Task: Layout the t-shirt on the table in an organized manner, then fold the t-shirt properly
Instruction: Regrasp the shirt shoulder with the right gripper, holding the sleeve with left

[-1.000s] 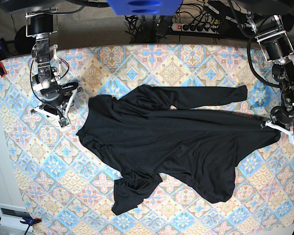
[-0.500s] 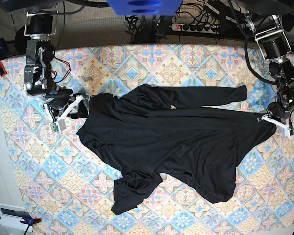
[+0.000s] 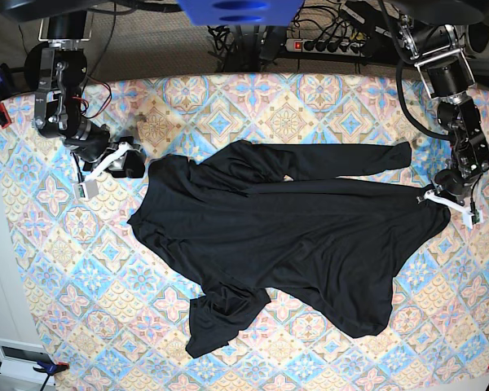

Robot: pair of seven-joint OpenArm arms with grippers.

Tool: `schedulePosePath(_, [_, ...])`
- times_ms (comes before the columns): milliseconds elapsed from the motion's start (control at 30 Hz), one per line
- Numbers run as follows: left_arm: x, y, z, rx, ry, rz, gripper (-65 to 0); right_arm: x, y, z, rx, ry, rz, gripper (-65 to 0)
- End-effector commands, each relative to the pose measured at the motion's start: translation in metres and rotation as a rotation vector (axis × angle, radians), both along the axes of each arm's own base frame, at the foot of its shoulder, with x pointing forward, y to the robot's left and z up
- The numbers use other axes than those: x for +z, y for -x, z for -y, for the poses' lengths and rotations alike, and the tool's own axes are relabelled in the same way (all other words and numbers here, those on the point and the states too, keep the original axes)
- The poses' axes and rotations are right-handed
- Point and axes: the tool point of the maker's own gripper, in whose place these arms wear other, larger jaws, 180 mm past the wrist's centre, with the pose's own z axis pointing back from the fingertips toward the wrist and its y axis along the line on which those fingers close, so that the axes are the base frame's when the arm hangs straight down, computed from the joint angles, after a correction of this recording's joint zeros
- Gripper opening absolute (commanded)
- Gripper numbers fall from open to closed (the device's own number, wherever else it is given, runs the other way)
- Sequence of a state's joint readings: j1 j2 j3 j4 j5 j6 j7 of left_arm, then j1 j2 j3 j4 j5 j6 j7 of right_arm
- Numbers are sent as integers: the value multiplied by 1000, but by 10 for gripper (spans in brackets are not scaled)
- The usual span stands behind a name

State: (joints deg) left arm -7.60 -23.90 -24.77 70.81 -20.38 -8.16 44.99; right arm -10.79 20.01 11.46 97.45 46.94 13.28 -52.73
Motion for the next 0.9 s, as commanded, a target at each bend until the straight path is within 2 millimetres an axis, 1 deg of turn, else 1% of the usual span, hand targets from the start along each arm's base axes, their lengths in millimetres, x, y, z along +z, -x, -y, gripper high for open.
schedulePosePath(0, [20,-11,-11,2,-31,54,-645,13,-8,2,1,-3,48,-382])
schedulePosePath(33, [20,-11,-11,2,-31,54,-645,12,-8,-1,-1,-13,48,-372])
schedulePosePath(167, [20,-11,-11,2,-31,54,-645,9,-9,-5,-7,-30,42,-370])
schedulePosePath(200, [20,-11,-11,2,-31,54,-645,9,-9,-9,-6,-40,43,-369])
schedulePosePath(267, [20,-11,-11,3,-33,54,-645,6,-8,-23,9,-67,35,-369])
schedulePosePath(300, [20,-11,-11,3,-33,54,-645,1,-6,-30,17,-80,23,-369])
schedulePosePath(333, [20,-11,-11,3,-33,54,-645,-5,-4,-32,21,-85,4,-369])
schedulePosePath(500, [20,-10,-11,3,-32,53,-645,-37,7,-28,-12,-106,-90,-369])
schedulePosePath(533, [21,-10,-12,3,-34,53,-645,-36,2,-30,-17,-115,-84,-369])
schedulePosePath(633, [21,-10,-12,3,-35,53,-645,-25,-17,-30,-18,-120,-46,-369])
schedulePosePath(700, [21,-10,-12,3,-35,53,-645,-19,-26,-31,-17,-122,-25,-369])
schedulePosePath(867, [21,-10,-12,3,-34,53,-645,-18,-28,-30,-18,-121,-22,-369])
